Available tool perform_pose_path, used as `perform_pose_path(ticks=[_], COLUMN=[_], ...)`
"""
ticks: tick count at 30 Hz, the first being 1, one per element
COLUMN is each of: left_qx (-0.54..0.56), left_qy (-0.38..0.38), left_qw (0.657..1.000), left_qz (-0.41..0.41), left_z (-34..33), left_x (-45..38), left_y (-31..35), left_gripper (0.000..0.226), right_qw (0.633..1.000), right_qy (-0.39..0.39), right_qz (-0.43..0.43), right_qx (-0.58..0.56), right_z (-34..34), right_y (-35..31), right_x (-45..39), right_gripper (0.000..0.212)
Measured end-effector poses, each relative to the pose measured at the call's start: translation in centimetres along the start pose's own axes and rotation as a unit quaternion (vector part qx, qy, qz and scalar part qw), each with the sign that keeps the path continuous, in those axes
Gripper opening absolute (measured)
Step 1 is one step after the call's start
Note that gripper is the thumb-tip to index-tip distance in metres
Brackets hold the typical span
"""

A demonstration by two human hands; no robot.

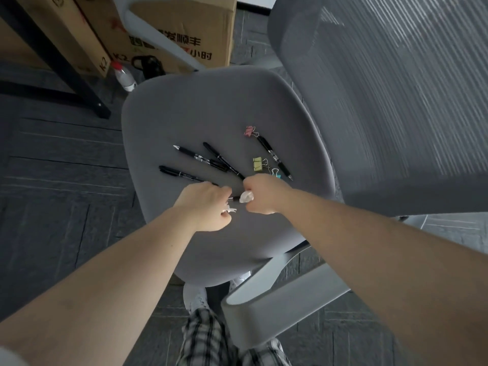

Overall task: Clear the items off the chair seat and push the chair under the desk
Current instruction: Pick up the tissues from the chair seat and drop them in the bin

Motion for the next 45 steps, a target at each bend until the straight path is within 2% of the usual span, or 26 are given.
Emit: perform_pose_path(ticks=[3,5,11,18,24,29,38,42,45], left_qx=[0.004,0.01,0.058,0.139,0.2,0.246,0.302,0.333,0.345], left_qy=[0.038,0.041,0.043,0.092,0.115,0.132,0.142,0.168,0.185], left_qw=[0.999,0.999,0.989,0.943,0.868,0.806,0.721,0.67,0.648], left_qz=[0.016,0.03,0.133,0.288,0.439,0.521,0.607,0.642,0.653], left_z=[2.3,3.5,5.7,3.0,-3.7,-11.7,-27.5,-32.1,-34.7], left_x=[1.5,3.2,11.1,26.7,43.1,56.9,78.7,84.3,87.0], left_y=[-1.2,-2.1,-5.8,-9.3,-10.8,-9.4,-6.5,-7.8,-10.1], left_gripper=[0.033,0.036,0.018,0.018,0.023,0.026,0.03,0.028,0.024], right_qw=[0.998,0.998,0.992,0.952,0.888,0.837,0.796,0.794,0.801], right_qy=[0.028,0.045,0.044,0.013,-0.019,-0.04,-0.056,-0.046,-0.042], right_qz=[0.0,0.017,0.107,0.248,0.383,0.454,0.498,0.504,0.492], right_qx=[-0.047,-0.039,0.054,0.177,0.254,0.304,0.34,0.338,0.339], right_z=[2.3,3.6,5.1,2.1,-6.8,-16.4,-33.9,-39.7,-43.0], right_y=[-1.7,-3.7,-11.9,-26.9,-40.9,-50.1,-63.3,-68.8,-72.8], right_x=[0.8,1.4,2.5,6.3,13.6,21.3,32.8,34.2,33.4], right_gripper=[0.013,0.022,0.026,0.027,0.027,0.026,0.027,0.017,0.01])
Point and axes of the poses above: each hand's wrist, its own x-axis away from the middle knuckle, its own z-axis out of the back of the hand, y = z × x, the point moved 7 cm from there along -x, towards the middle knuckle, and after that the axes turned 8 degrees about x, right-handed, at the moved point
